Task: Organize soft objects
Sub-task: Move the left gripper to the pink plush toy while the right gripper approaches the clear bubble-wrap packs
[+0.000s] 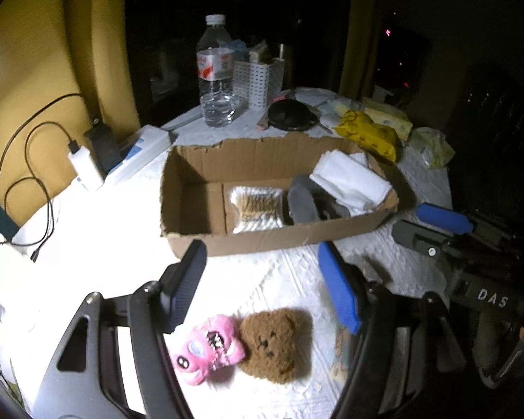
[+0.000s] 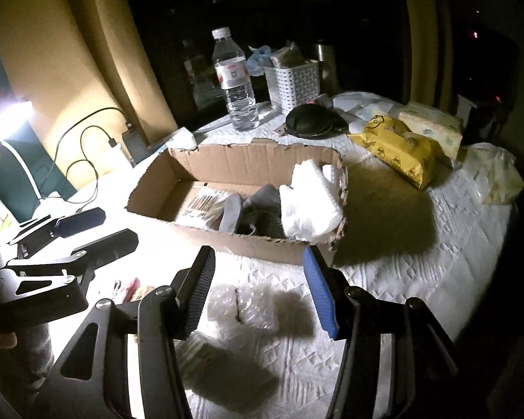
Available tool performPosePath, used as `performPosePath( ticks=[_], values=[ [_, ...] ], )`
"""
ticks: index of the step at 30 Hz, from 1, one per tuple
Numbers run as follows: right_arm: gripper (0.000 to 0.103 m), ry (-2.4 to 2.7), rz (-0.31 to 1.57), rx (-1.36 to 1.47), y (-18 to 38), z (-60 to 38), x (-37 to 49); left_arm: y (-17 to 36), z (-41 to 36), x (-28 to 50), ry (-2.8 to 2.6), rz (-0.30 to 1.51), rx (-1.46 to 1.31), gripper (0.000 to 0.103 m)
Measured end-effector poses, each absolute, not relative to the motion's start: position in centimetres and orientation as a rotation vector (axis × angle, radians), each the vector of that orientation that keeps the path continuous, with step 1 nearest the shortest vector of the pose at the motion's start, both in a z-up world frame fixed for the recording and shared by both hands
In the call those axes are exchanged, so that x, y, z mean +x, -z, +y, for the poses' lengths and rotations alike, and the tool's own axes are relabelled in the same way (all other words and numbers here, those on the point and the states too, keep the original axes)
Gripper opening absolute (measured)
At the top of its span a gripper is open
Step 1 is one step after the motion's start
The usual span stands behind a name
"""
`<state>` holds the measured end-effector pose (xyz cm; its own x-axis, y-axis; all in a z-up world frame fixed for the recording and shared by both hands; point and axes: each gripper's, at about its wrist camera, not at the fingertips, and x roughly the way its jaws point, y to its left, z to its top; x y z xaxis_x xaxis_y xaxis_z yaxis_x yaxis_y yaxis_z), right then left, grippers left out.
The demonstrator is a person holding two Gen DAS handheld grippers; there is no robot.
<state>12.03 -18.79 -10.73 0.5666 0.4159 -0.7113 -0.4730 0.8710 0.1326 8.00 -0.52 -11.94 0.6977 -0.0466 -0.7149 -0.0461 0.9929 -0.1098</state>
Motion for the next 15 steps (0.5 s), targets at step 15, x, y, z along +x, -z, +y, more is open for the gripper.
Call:
performPosePath(
  ticks=[15],
  values=[
    [0.062,-0.535,0.861,-0.066,12.7,-18.2,10.7,14.4,0.7,5.5,-0.031,0.837,-0.125,0.069]
  ],
)
